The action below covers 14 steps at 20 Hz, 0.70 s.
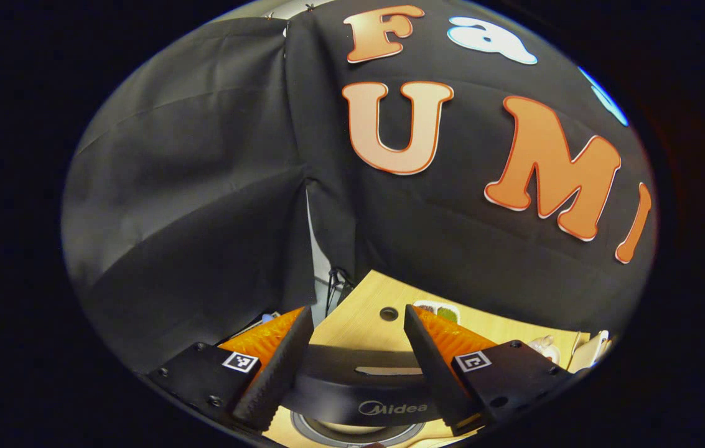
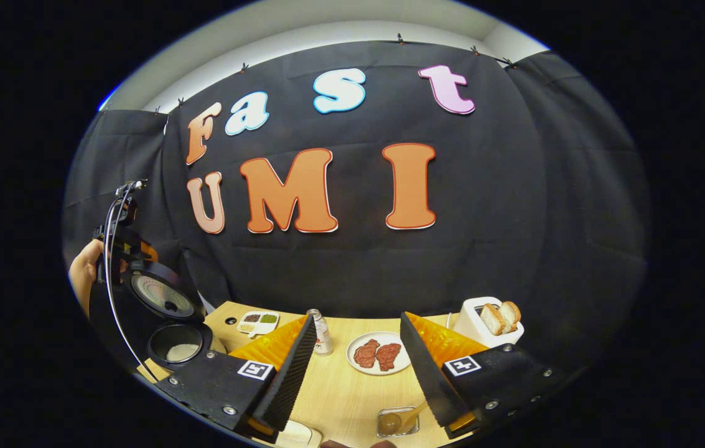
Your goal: Close the left gripper, press the button to open the rice cooker; take a wooden spoon from the chopstick holder with the right hand, scoop a spoonful of rice and pour it into the rice cooker, then put the wooden spoon back into the chopstick holder.
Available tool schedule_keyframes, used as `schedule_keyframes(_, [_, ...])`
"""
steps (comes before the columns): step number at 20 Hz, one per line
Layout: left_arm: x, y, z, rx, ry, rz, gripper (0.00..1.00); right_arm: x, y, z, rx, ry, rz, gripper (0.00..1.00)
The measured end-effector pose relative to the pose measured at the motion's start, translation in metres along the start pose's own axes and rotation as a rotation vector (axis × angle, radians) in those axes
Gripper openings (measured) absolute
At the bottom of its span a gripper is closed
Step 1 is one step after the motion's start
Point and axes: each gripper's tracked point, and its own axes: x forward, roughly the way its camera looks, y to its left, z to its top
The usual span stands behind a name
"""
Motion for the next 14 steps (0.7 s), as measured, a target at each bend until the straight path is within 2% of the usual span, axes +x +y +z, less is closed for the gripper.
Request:
schedule_keyframes(3, [-0.013, 0.004, -0.032, 0.006, 0.039, 0.021, 0.95, 0.007, 0.024, -0.002, -0.004, 0.019, 0.064, 0.85])
schedule_keyframes(5, [-0.024, 0.008, -0.069, 0.019, 0.110, 0.040, 0.95, 0.011, 0.041, -0.002, -0.017, 0.029, 0.105, 0.85])
schedule_keyframes(6, [-0.029, 0.009, -0.089, 0.024, 0.133, 0.047, 1.00, 0.015, 0.050, -0.001, -0.024, 0.032, 0.124, 0.85])
schedule_keyframes(7, [-0.036, 0.008, -0.105, 0.042, 0.155, 0.052, 0.95, 0.017, 0.059, -0.001, -0.030, 0.035, 0.143, 0.85])
schedule_keyframes(9, [-0.039, 0.010, -0.124, 0.076, 0.158, 0.061, 0.96, 0.019, 0.075, -0.001, -0.043, 0.040, 0.180, 0.85])
schedule_keyframes(14, [-0.036, 0.014, -0.180, 0.028, 0.272, 0.032, 0.95, 0.017, 0.101, -0.007, -0.085, 0.050, 0.233, 0.85])
